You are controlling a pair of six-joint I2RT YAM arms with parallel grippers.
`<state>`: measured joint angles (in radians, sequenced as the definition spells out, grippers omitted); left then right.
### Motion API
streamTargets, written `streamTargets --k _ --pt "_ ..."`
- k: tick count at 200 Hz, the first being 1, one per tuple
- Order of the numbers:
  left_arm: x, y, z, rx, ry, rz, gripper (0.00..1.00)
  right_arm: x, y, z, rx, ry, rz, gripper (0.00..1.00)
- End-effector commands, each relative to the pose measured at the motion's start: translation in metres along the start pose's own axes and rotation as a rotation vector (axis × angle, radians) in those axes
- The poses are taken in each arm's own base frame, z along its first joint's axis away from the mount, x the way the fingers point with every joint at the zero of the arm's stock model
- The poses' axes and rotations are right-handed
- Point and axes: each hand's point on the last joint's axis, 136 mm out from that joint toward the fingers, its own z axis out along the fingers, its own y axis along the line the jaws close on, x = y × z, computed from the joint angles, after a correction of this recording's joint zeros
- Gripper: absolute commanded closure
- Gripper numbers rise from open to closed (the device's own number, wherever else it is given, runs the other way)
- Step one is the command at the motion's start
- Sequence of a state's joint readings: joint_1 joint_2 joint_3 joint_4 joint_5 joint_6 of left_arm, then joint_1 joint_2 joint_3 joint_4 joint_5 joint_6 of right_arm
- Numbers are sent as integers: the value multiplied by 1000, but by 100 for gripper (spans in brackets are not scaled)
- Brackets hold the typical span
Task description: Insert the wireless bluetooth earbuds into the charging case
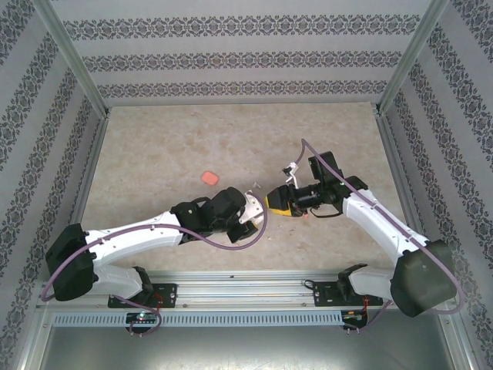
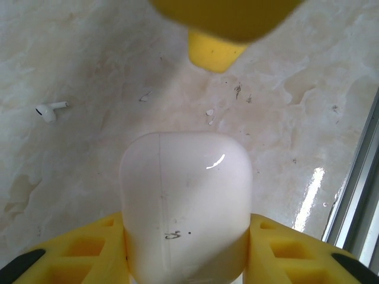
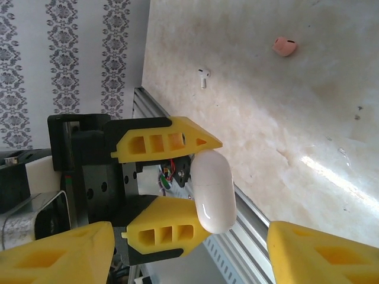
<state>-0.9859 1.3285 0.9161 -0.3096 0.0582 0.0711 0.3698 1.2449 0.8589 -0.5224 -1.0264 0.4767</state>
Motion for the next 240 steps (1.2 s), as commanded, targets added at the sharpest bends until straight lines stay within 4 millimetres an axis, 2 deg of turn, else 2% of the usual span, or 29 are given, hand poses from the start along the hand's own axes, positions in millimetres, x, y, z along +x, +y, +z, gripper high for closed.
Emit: streamTargets --k 1,84,144,186,219,240 --pt "-44 8 -18 -24 -170 15 64 8 2 10 -32 44 -2 32" --pt "-54 9 -30 -26 -255 -1 64 -3 3 -1 -109 -1 51 35" --pt "-59 10 -30 -16 -268 3 64 6 9 6 -106 56 35 39" --pt "-58 8 -30 -9 -260 10 65 1 14 9 -107 64 20 43" --pt "-58 8 -29 -8 -250 15 64 0 16 15 -96 86 9 52" --pt "-57 8 -27 -7 -239 14 62 -2 15 16 -93 89 10 63"
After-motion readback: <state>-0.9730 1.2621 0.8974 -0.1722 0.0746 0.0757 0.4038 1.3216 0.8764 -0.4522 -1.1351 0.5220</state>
